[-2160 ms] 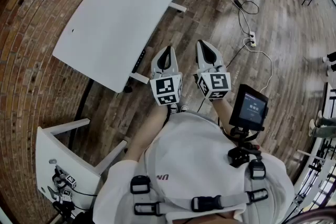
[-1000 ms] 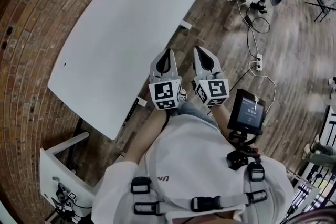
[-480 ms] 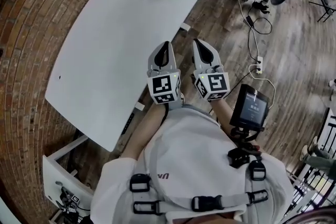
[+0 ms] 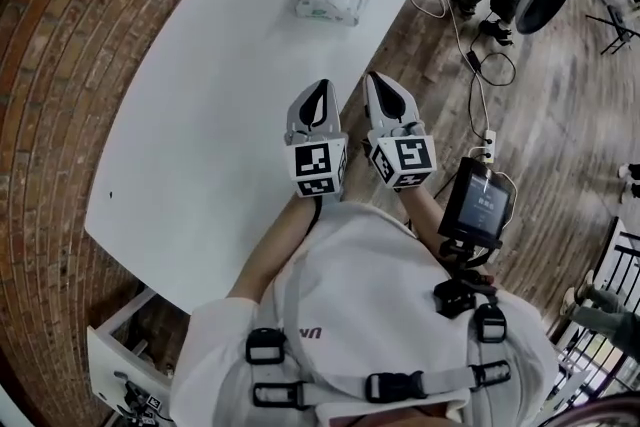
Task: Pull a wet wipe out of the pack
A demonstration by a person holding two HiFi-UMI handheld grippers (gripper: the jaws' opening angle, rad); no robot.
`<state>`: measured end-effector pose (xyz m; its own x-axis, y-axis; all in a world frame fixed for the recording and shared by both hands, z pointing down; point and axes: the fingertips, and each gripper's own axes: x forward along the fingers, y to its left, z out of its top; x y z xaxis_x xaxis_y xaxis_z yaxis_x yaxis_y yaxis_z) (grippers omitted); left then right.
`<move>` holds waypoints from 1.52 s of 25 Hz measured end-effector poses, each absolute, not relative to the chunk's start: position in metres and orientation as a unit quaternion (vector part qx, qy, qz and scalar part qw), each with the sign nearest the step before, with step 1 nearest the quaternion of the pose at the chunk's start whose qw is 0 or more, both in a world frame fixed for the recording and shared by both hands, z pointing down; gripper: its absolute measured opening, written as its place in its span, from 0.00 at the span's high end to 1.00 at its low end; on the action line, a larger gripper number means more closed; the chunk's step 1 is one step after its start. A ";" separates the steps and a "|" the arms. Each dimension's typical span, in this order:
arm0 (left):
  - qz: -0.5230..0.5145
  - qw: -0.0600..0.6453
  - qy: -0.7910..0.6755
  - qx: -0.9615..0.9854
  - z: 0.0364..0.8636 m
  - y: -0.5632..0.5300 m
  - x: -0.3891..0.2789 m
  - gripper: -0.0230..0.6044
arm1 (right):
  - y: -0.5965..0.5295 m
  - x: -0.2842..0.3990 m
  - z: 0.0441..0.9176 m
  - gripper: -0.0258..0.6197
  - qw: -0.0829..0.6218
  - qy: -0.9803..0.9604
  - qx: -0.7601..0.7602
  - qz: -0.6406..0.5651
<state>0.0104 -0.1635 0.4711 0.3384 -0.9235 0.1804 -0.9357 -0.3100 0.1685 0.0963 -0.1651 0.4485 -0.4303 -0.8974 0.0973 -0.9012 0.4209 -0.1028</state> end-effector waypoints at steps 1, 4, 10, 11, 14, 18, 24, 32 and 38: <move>0.026 0.123 -0.571 0.811 0.472 -0.174 0.010 0.96 | -0.177 0.096 0.449 0.95 0.013 -0.841 0.536 0.072; 0.028 0.130 -0.563 0.816 0.476 -0.198 0.010 0.96 | -0.208 0.093 0.451 0.95 0.015 -0.840 0.538 0.073; 0.034 0.141 -0.574 0.806 0.487 -0.226 0.004 0.96 | -0.246 0.085 0.460 0.95 0.033 -0.848 0.524 0.075; 0.036 0.144 -0.577 0.803 0.490 -0.230 0.004 0.96 | -0.251 0.085 0.463 0.95 0.037 -0.850 0.520 0.078; 0.043 0.146 -0.583 0.798 0.494 -0.242 0.006 0.96 | -0.273 0.084 0.472 0.95 0.049 -0.856 0.507 0.088; 0.060 0.140 -0.591 0.792 0.493 -0.255 0.006 0.96 | -0.308 0.082 0.484 0.94 0.065 -0.868 0.482 0.103; 0.073 0.150 -0.596 0.786 0.501 -0.269 0.007 0.96 | -0.361 0.081 0.512 0.78 0.124 -0.867 0.470 0.112; 0.078 0.148 -0.586 0.793 0.504 -0.278 0.014 0.96 | -0.392 0.064 0.544 0.66 0.181 -0.861 0.456 0.132; 0.076 0.150 -0.591 0.789 0.506 -0.284 0.007 0.96 | -0.399 0.064 0.561 0.79 0.227 -0.845 0.464 0.139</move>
<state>0.0072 -0.2841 0.5058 0.2894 -0.9098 0.2973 -0.9555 -0.2564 0.1456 0.0643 -0.3993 0.5614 -0.4663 -0.7216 0.5117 -0.8473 0.5305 -0.0240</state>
